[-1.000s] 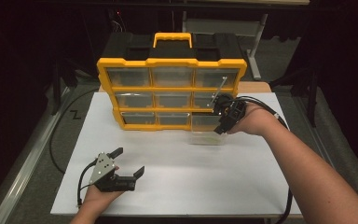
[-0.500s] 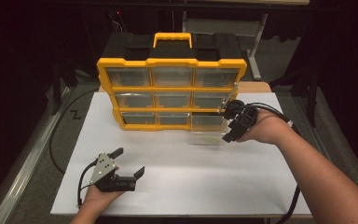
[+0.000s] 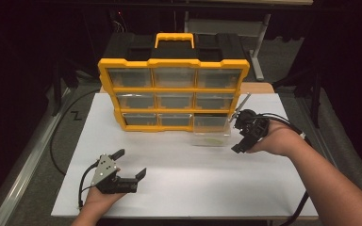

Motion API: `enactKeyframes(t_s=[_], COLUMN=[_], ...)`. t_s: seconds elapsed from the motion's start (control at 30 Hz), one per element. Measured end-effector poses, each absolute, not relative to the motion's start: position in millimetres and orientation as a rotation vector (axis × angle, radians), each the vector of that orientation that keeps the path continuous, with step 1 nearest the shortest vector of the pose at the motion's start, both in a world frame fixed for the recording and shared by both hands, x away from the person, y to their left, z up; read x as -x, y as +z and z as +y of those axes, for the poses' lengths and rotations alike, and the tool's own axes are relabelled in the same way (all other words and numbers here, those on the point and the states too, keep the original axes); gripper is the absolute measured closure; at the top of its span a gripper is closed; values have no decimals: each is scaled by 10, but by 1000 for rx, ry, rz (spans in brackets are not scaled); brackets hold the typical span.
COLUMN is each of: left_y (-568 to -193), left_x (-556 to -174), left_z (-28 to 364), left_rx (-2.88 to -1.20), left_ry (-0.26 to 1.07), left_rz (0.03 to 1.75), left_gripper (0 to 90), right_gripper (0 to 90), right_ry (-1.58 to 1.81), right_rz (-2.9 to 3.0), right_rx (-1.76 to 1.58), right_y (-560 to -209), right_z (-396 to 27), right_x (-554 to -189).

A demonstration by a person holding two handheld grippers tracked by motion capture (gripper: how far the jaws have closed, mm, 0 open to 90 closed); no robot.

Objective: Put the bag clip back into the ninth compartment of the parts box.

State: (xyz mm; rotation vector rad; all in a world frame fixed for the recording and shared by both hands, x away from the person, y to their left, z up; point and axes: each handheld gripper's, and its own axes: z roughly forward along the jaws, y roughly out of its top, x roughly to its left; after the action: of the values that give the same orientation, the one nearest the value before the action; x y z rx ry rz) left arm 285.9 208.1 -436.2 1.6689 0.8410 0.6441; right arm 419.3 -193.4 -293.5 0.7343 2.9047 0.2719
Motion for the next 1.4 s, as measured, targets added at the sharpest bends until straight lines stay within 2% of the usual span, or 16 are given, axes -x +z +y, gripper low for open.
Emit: enactKeyframes(t_s=[0.6, 0.87, 1.4], left_y=[-4365, -4365, -4366], left_x=[-2860, -2859, -2860], left_z=[2079, 2080, 2079], left_rx=[-1674, -1676, -1677], left_ry=[644, 645, 645], left_rz=[843, 844, 846], left_gripper=[3, 3, 3], right_gripper=[158, 10, 9], right_ry=[275, 244, 218], right_rz=[2908, 2901, 2910], right_rx=[-797, -826, -855], right_y=[-3168, -3361, -3703], right_z=[-2113, -2142, -2186], right_x=[-4054, -4008, -3958])
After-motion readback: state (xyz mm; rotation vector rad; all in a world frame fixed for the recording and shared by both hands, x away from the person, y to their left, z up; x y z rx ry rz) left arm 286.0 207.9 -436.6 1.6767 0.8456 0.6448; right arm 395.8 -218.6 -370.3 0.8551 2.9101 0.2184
